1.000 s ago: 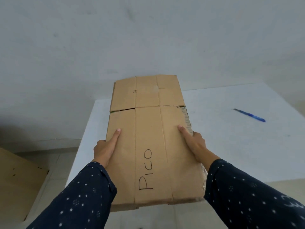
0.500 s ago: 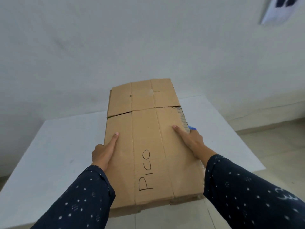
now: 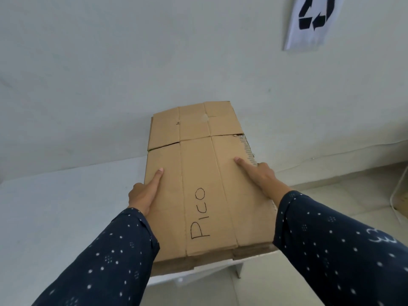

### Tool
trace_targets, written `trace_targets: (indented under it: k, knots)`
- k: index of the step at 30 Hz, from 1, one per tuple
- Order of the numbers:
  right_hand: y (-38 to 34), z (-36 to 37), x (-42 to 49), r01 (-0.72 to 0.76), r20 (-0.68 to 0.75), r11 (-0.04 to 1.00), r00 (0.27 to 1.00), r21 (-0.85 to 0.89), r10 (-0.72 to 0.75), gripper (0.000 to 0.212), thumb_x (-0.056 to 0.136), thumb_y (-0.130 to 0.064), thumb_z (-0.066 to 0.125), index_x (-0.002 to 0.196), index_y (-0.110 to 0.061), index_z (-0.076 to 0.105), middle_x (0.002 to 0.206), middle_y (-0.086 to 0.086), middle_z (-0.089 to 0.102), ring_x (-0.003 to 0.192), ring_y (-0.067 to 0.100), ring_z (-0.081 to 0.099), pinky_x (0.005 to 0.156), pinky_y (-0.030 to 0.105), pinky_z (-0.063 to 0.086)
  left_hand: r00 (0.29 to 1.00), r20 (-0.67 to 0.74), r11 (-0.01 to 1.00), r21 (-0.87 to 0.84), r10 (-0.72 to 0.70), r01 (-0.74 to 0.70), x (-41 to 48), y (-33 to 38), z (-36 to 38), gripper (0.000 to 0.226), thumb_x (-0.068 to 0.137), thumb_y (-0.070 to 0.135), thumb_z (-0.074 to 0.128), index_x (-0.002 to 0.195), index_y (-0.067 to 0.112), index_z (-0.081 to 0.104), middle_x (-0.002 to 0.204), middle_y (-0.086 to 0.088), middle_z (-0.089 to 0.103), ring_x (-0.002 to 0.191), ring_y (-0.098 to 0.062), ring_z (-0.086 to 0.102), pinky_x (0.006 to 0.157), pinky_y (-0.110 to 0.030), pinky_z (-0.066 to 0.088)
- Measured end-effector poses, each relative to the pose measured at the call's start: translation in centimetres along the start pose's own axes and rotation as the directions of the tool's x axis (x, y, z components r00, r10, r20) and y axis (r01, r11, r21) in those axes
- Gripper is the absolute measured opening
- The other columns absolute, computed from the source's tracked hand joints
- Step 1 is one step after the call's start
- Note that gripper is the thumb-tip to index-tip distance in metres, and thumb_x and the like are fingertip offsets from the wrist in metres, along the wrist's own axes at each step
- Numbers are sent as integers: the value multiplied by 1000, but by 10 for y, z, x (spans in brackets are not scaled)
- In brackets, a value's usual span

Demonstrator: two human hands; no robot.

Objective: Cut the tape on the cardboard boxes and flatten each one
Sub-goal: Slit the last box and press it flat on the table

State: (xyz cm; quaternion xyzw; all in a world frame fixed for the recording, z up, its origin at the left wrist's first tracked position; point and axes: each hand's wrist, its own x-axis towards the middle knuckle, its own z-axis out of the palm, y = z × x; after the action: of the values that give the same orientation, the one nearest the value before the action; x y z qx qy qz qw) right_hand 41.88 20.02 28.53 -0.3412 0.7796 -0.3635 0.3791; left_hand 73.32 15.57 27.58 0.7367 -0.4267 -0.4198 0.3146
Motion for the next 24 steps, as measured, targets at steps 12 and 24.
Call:
trace_targets:
  k: [12, 24]
  knots:
    - [66, -200, 102, 13, 65, 1000, 998, -26, -11, 74, 73, -78, 61, 107, -13, 48, 109, 6, 58, 98, 27, 56, 80, 36, 46, 999, -16, 1000, -4, -31, 31, -84, 74, 206, 119, 69, 91, 53, 146, 1, 41, 144, -16, 48, 125, -35, 51, 103, -43, 45]
    - [124, -341, 229, -76, 59, 997, 995, 23, 74, 95, 69, -81, 62, 127, -6, 51, 116, 10, 56, 101, 29, 55, 81, 37, 45, 999, -6, 998, 49, -34, 34, -106, 149, 391, 107, 76, 84, 55, 141, 0, 45, 135, -14, 53, 113, -30, 53, 90, -37, 44]
